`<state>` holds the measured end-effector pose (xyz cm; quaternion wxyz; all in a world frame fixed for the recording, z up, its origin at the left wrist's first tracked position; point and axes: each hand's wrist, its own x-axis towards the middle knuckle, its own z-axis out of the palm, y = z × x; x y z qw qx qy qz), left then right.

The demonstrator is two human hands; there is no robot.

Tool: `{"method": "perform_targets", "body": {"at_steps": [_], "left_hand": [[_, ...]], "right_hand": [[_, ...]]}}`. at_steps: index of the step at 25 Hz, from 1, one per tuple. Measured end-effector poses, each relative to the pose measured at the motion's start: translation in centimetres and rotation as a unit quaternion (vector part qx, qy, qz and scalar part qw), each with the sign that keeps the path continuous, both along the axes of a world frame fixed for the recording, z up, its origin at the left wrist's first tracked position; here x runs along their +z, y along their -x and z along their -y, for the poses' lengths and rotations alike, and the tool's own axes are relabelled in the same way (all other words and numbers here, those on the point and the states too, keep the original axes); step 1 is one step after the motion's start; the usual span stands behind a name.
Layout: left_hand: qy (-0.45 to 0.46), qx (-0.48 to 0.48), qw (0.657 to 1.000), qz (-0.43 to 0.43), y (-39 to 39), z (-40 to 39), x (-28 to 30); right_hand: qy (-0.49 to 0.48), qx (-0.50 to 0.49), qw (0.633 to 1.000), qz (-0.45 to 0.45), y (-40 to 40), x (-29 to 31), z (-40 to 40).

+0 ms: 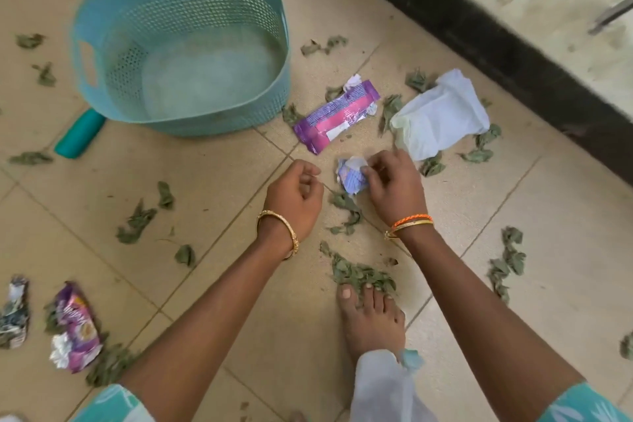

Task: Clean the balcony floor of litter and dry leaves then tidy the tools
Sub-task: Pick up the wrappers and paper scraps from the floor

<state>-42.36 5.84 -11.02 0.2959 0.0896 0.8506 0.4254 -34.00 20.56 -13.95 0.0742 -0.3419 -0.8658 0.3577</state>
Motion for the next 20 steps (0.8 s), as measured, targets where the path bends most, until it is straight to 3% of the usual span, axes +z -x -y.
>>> {"method": "perform_targets", "body": {"at_steps": [3, 6, 9, 13, 15, 18, 20], "left_hand": [[-0.049, 0.014, 0.998, 0.031, 0.4, -0.9, -0.8], [-0.105, 0.07, 0.984, 0.122, 0.6, -2.1, 0.3], [-0.137, 0.067, 0.963, 0.223, 0.2, -3.1, 1.8], [-0.207, 0.206, 0.921, 0.259, 0.8, -3.2, 2.5], [-0.183, 0.245, 0.921, 0.241, 2.0, -2.5, 2.4], [-0.119, 0.246, 0.931, 0.24, 3.5, -1.7, 2.0], [-0.087, 0.247, 0.932, 0.251, 4.0, -1.7, 2.3]], "right_hand": [[0.089, -0.082, 0.989, -0.087, 0.1, 0.9, -0.8], [0.212, -0.139, 0.953, -0.165, 0.7, 2.7, -1.0], [0.248, -0.109, 0.941, -0.202, 1.7, 3.8, 0.2], [0.129, 0.035, 0.986, -0.095, 2.8, 4.3, 2.6], [0.04, 0.059, 0.994, -0.08, 3.6, 4.6, 1.8], [-0.19, 0.142, 0.972, -0.009, 5.8, 3.3, -0.5], [-0.233, 0.187, 0.954, 0.038, 7.1, 2.3, -0.9]]}}
